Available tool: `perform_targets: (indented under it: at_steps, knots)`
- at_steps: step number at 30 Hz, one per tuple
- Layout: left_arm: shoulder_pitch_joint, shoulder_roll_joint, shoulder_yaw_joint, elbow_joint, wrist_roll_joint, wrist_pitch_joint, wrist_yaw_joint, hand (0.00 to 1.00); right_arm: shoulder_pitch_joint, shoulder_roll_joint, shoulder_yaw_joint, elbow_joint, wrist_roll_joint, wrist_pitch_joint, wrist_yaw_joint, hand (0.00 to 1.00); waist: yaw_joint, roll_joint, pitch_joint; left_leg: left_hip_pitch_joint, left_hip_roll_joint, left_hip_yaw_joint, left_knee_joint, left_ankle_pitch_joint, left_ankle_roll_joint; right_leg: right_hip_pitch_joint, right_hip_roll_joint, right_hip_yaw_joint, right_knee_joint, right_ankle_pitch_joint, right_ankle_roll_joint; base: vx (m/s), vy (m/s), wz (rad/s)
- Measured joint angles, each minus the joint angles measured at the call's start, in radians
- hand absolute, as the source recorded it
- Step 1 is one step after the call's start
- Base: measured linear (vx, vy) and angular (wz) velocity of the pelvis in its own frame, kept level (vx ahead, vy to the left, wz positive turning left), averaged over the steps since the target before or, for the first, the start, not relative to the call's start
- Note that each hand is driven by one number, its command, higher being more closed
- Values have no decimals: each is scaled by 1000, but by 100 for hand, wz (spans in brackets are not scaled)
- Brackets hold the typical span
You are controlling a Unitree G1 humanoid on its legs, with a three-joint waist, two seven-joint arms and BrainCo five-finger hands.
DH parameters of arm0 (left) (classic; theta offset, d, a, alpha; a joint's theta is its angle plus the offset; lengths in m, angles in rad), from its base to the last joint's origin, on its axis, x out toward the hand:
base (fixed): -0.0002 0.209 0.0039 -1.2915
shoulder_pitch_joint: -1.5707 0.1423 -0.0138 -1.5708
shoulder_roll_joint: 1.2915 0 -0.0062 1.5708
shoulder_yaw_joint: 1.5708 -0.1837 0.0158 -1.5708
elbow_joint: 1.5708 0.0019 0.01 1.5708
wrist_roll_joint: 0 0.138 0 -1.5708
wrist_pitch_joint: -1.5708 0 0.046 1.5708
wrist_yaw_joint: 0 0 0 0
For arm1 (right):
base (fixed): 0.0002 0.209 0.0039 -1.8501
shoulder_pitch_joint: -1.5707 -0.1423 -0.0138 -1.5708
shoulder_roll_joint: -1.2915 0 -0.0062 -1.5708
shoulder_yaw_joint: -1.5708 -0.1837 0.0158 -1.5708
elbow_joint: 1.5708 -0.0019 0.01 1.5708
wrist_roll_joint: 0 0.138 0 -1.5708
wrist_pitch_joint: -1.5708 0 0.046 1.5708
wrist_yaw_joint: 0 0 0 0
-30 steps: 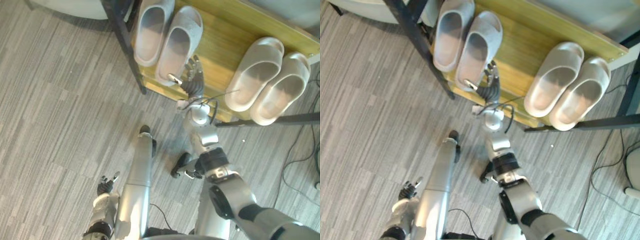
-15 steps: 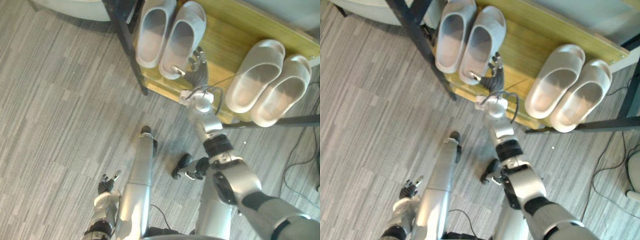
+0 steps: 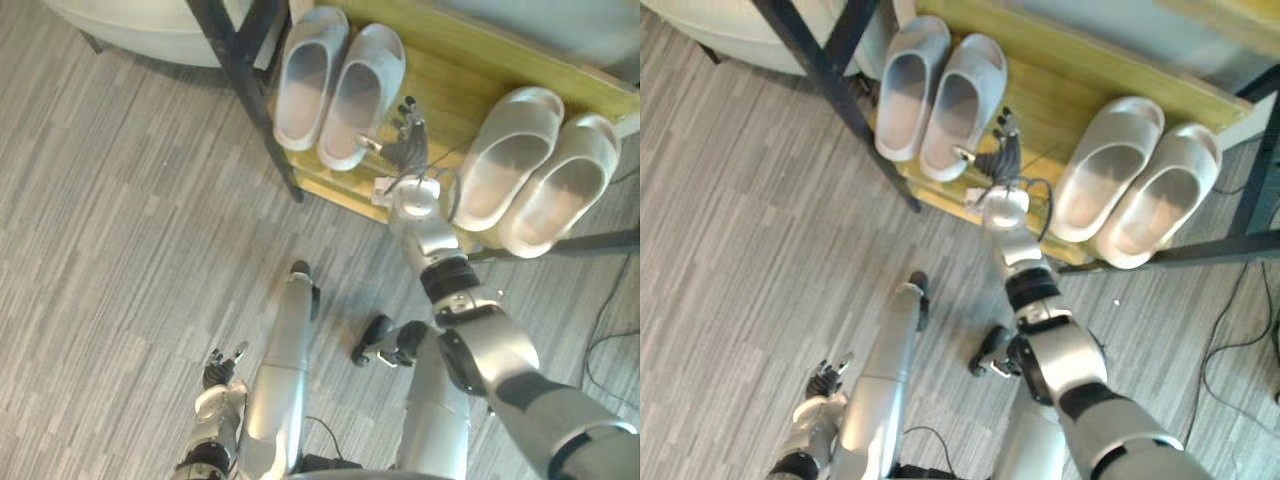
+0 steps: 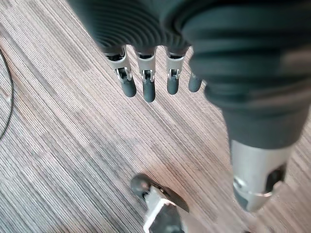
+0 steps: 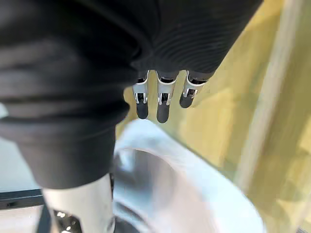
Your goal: Organize the slippers on the shoe rack
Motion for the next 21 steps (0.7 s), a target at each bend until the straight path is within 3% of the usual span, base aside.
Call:
perform_targets:
  at_steps: [7,11,15,18,21]
  knots:
    - [97,11,-24,-5,46,9,-1,0,383,-8,83,-365,-82,-23,65,0,-41,-9,-36,263,26,69,-232,38,11,232,32,1,-237,70,26,84,24,-9]
    - [154,36,-49,-3,85,17,-2,0,550,-30,120,-439,-107,-44,122,0,-66,-30,-81,399,35,111,-358,51,13,351,56,12,-377,113,41,165,45,-17]
    - [196,83,-126,24,123,17,-26,0,738,-40,126,-435,-122,-67,207,0,-80,-53,-157,556,33,152,-535,99,7,481,86,27,-568,180,54,221,48,-18]
    - [215,107,-177,58,143,18,-46,0,810,-41,105,-309,-153,-71,253,0,-118,-39,-211,655,25,167,-665,133,9,588,114,29,-741,251,76,236,86,-14]
    - [211,112,-209,67,148,18,-60,0,874,-41,55,-222,-192,-69,260,0,-134,-18,-236,730,11,192,-756,159,22,667,123,41,-868,308,96,169,122,-17]
